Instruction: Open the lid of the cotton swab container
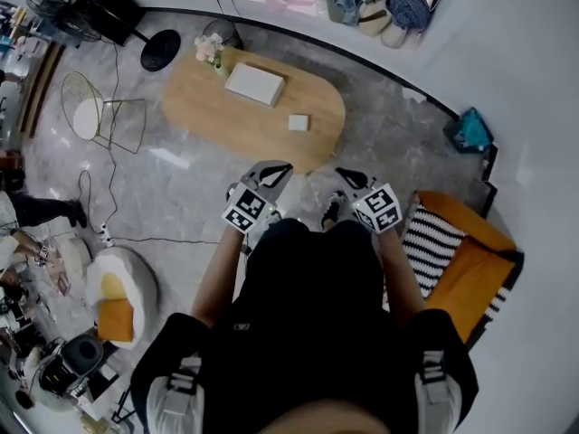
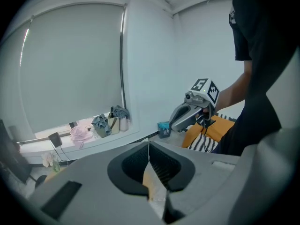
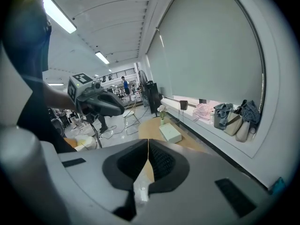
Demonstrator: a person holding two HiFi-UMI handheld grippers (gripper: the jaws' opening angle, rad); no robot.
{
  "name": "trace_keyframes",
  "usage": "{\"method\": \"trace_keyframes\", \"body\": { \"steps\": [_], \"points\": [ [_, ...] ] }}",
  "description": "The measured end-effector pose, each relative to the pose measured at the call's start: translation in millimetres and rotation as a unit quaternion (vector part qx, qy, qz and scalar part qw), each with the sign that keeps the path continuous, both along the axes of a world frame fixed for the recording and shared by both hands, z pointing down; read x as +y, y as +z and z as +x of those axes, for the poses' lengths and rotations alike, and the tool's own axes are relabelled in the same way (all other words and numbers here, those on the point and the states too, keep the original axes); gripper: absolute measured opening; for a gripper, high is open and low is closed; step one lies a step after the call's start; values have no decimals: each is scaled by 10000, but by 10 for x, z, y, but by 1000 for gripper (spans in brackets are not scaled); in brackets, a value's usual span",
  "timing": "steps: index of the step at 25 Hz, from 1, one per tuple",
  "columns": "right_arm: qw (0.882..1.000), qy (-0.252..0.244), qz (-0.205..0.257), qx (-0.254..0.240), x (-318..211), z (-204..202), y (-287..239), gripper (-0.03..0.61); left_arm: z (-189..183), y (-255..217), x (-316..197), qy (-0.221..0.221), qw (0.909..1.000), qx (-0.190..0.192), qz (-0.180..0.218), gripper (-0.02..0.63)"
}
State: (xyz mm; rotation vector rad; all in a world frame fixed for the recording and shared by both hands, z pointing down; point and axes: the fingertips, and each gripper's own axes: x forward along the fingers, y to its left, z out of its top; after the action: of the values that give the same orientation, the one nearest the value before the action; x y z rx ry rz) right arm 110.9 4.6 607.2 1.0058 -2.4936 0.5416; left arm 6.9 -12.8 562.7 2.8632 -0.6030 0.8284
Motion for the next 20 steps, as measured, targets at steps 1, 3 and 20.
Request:
{"method": "trace_keyframes", "body": {
  "steps": [1, 3, 20],
  "points": [
    [10000, -51, 0, -13, -19, 35, 8, -3, 32, 24, -9, -47, 10000, -59, 7, 0],
    [9999, -146, -52, -34, -42, 97, 42, -3, 90, 68, -46, -146, 9997, -170, 42, 0],
    [9965, -228, -760, 272, -276, 148, 410, -3, 63, 774, -732, -459, 9983, -198, -296, 17]
  ]
}}
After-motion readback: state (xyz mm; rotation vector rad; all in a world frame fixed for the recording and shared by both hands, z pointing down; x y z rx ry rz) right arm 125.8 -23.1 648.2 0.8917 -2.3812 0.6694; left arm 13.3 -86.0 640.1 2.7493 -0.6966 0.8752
